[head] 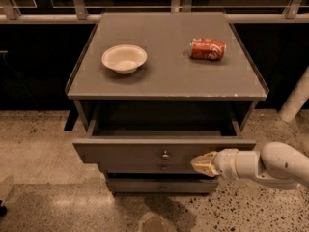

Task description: Close top drawer

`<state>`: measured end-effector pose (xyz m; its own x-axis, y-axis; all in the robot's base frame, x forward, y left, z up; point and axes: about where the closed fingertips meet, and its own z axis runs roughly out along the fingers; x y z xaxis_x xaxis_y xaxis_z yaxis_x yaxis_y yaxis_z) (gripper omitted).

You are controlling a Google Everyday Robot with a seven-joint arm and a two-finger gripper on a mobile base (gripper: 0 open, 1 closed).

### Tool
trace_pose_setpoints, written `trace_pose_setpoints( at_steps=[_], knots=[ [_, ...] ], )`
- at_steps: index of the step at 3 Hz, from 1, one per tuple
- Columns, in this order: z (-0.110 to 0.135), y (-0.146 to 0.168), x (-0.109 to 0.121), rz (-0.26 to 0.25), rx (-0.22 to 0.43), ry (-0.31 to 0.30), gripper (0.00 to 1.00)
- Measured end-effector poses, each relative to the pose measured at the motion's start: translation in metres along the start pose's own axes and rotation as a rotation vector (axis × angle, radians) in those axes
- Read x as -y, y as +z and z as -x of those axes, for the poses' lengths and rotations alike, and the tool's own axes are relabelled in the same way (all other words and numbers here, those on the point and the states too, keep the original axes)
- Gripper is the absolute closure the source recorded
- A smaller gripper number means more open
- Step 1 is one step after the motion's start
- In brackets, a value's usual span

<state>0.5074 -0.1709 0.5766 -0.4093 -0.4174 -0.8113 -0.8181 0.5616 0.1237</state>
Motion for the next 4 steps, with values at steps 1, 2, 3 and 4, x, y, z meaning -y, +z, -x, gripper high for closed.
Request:
trace_pose_setpoints(
  at_steps=[1,2,3,4],
  knots=[
    [0.001,0.000,-0.001,0.000,0.001,-0.003,1.00],
    [0.018,0.007,0.012,-0.010,0.009,-0.062,1.00],
    [0.038,0.028,0.032,-0.016,0.022,-0.135,1.00],
    [0.038,0.028,0.030,-0.016,0.022,-0.135,1.00]
  ],
)
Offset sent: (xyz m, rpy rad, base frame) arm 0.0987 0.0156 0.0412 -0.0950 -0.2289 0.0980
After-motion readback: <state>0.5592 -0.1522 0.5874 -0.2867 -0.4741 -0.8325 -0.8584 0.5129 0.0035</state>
